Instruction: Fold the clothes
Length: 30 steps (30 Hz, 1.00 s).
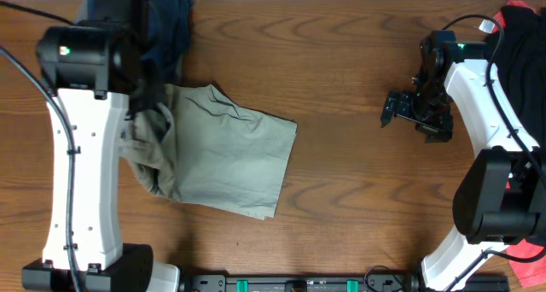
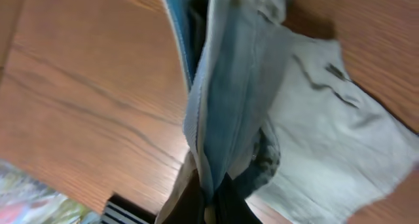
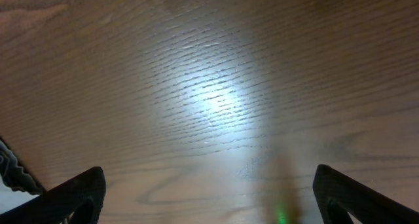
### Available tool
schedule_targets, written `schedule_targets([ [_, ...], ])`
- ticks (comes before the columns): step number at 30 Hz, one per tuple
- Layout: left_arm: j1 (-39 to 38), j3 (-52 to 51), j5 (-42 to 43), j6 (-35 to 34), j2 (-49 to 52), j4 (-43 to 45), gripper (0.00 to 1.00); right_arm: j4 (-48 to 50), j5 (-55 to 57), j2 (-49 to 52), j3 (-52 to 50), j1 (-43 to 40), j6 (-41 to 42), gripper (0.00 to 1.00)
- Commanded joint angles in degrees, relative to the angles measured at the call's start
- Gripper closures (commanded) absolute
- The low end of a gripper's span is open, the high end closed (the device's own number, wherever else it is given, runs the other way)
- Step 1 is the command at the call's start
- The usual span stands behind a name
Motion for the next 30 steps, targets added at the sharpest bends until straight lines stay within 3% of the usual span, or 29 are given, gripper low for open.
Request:
schedule_targets([
  [1, -3.7, 1.1, 2.8, -0.5, -0.9, -4.5, 0.94, 0.0, 0.6, -0.1, 0.7, 0.0, -0.7, 0.01],
  [7, -10.8, -3.4, 7.8, -0.5, -0.6, -3.1, 0.94, 0.0, 0.6, -0.1, 0.7, 0.0, -0.7, 0.01],
  [14, -16.2, -14.8, 12.5, -0.5, -0.5, 4.3, 0.94, 0.0, 0.6, -0.1, 0.7, 0.0, -0.7, 0.01],
  [24, -20.4, -28.4, 15.1, -0.5, -0.5, 13.9, 0.94, 0.0, 0.6, -0.1, 0.7, 0.0, -0.7, 0.01],
  [30, -20.7, -31.1, 21.7, -0.5, -0.5, 18.9, 0.94, 0.0, 0.6, -0.1, 0.7, 0.0, -0.7, 0.01],
])
